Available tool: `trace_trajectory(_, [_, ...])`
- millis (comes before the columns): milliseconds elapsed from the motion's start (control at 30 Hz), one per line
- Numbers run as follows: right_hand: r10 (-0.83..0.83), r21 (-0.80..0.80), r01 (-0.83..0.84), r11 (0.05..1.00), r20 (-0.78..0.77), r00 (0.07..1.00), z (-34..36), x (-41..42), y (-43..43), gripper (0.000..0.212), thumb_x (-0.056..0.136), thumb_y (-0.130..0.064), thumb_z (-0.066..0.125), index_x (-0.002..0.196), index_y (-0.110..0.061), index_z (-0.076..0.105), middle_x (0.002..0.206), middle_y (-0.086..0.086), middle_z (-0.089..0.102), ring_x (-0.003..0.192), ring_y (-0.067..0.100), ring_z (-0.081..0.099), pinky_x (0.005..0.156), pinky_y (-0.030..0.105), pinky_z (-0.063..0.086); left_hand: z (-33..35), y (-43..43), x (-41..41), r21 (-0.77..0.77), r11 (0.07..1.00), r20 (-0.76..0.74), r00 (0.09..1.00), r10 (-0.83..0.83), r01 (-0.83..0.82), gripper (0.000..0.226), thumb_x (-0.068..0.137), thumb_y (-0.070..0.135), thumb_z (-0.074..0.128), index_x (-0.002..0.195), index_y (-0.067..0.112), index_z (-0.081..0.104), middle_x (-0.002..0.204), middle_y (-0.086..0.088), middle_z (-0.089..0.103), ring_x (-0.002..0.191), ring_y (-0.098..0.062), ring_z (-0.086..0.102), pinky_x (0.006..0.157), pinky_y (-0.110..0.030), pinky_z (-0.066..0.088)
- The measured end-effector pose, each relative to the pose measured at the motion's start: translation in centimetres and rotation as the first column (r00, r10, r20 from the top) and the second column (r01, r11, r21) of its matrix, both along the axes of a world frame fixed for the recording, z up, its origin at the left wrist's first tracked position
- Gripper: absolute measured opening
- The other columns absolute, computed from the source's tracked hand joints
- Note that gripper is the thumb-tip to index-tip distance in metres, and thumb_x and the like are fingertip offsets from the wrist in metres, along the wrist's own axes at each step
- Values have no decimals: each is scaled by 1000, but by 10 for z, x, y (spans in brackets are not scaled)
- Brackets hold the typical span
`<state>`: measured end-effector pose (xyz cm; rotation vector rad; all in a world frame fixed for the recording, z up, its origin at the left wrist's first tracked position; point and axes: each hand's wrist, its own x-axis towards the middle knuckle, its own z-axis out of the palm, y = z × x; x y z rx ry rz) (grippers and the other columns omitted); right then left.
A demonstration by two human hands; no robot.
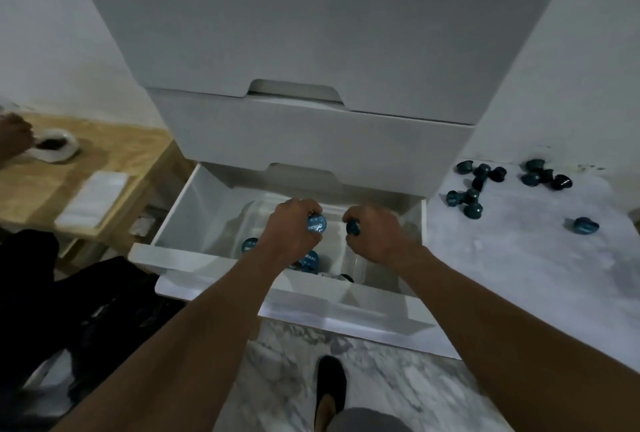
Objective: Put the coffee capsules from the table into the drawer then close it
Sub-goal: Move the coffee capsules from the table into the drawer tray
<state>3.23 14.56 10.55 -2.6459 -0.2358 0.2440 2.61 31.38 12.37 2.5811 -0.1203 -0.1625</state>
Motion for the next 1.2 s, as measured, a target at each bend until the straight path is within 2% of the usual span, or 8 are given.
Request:
trace_trajectory(67, [-23, 1, 23, 1000, -40, 999, -8, 6, 2, 38, 81, -15, 66, 119, -13, 61, 117, 14, 61, 105, 29, 59, 89, 33, 48, -9, 0, 12, -4, 1000, -41, 999, -31, 31, 42, 73, 13, 75, 113, 16, 64, 111, -7, 66, 100, -21, 62, 90, -31, 50])
trace_trajectory(267, [-33, -26, 30, 999, -142, 989, -22, 8, 5, 46, 82, -20, 67, 126, -14, 57, 122, 14, 54, 111, 31, 55, 97, 40, 48, -31, 5, 33, 25, 988, -152, 978, -146, 152, 46, 73, 14, 77, 116, 16, 62, 113, -5, 66, 102, -19, 60, 91, -29, 49])
trace_trajectory(400, [-23, -54, 16, 998, -139, 990, -23, 5, 9, 44, 84, -20, 65, 126, -15, 57, 123, 12, 54, 113, 29, 53, 97, 40, 47, -44, 9, 43, 23, 975, -203, 956, -211, 220, 47, 73, 11, 77, 117, 16, 62, 117, -5, 65, 105, -19, 60, 92, -27, 48])
trace_trajectory(533, [-42, -114, 26, 993, -133, 990, -22, -1, 12, 37, 85, -23, 62, 121, -16, 60, 120, 10, 56, 107, 28, 57, 89, 38, 49, -51, 10, 49, -6, 954, -234, 927, -292, 299, 51, 71, 12, 80, 119, 16, 62, 121, -5, 64, 109, -21, 59, 95, -28, 46])
trace_trajectory(667, [-68, -183, 49, 982, -103, 992, -22, -4, 14, 37, 83, -29, 62, 119, -23, 60, 121, 4, 59, 106, 25, 58, 89, 38, 47, -57, 10, 54, -34, 934, -239, 905, -353, 355, 53, 73, 11, 78, 123, 15, 60, 125, -7, 62, 112, -22, 58, 97, -29, 46])
trace_trajectory(833, [-45, -297, 28, 955, -50, 998, -29, -2, 14, 30, 82, -34, 61, 111, -25, 63, 113, 0, 65, 113, 25, 47, 89, 43, 37, -65, 13, 57, -44, 928, -249, 896, -368, 369, 55, 73, 12, 79, 124, 16, 59, 126, -7, 61, 113, -22, 58, 95, -28, 45])
trace_trajectory(1200, [-30, -250, -9, 968, -150, 988, -43, 5, 6, 31, 83, -38, 63, 110, -21, 62, 105, 8, 68, 106, 29, 44, 84, 40, 44, -80, 7, 57, -86, 935, -278, 893, -355, 345, 58, 70, 15, 82, 123, 17, 59, 124, -6, 62, 112, -20, 59, 96, -31, 48])
